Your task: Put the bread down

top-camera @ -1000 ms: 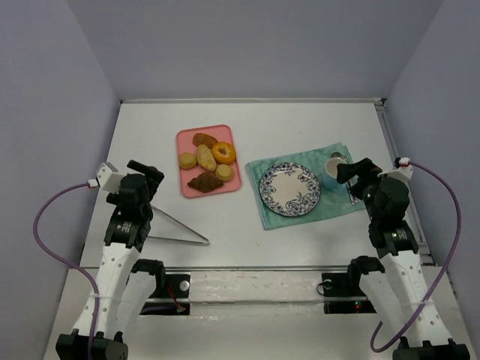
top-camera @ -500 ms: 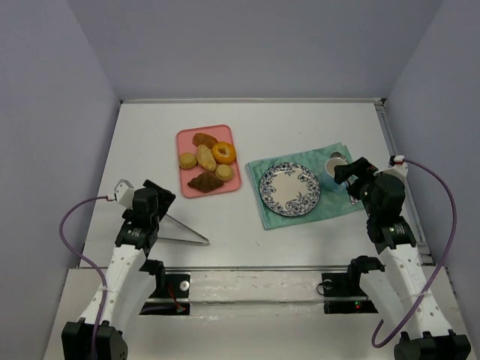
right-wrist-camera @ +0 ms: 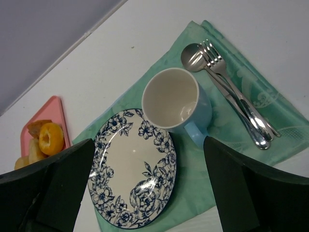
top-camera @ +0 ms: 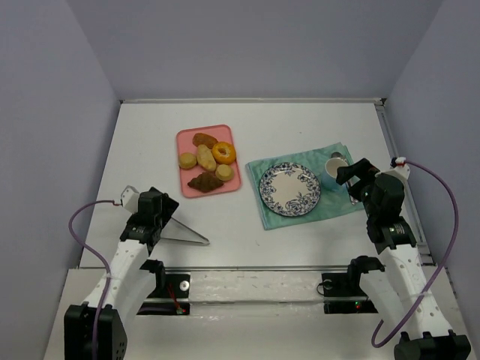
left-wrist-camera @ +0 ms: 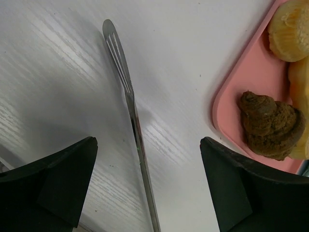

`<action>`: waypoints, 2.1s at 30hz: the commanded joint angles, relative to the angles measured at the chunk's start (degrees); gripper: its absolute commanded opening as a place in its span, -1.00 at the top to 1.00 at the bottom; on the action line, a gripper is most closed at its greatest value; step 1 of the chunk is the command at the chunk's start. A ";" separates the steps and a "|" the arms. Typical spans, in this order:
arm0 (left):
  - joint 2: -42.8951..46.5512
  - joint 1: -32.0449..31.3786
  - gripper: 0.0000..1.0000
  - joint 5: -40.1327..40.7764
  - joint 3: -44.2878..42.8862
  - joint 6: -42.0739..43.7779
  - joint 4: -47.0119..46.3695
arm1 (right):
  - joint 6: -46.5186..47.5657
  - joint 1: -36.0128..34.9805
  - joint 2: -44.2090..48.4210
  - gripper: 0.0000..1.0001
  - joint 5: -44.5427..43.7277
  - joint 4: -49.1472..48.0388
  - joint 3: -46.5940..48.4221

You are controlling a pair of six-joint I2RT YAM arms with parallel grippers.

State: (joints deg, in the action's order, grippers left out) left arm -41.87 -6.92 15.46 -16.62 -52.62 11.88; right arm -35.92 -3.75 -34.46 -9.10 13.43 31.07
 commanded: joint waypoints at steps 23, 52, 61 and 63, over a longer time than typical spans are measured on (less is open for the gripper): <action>-9.55 0.15 0.26 3.26 -1.92 -0.38 -2.30 | -0.20 0.14 -1.23 -1.00 -3.82 0.37 1.54; 12.18 -3.35 0.89 -37.04 -6.67 12.97 -39.53 | 7.20 -0.38 -2.62 -0.92 59.78 -27.62 -0.48; 1.72 -21.63 0.89 -50.25 -10.26 24.39 -69.52 | 8.66 -16.88 -4.65 -1.00 65.01 -41.73 -3.12; -2.24 -25.41 0.89 -54.30 -11.41 26.16 -73.03 | 10.86 -21.19 -8.24 -1.00 63.25 -41.29 -1.81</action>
State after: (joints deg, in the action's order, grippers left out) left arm -39.81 -26.83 -28.21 -23.16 -33.82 -44.23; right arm -29.28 -18.13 -39.20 51.46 -20.97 26.92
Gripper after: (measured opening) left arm 0.099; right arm 0.995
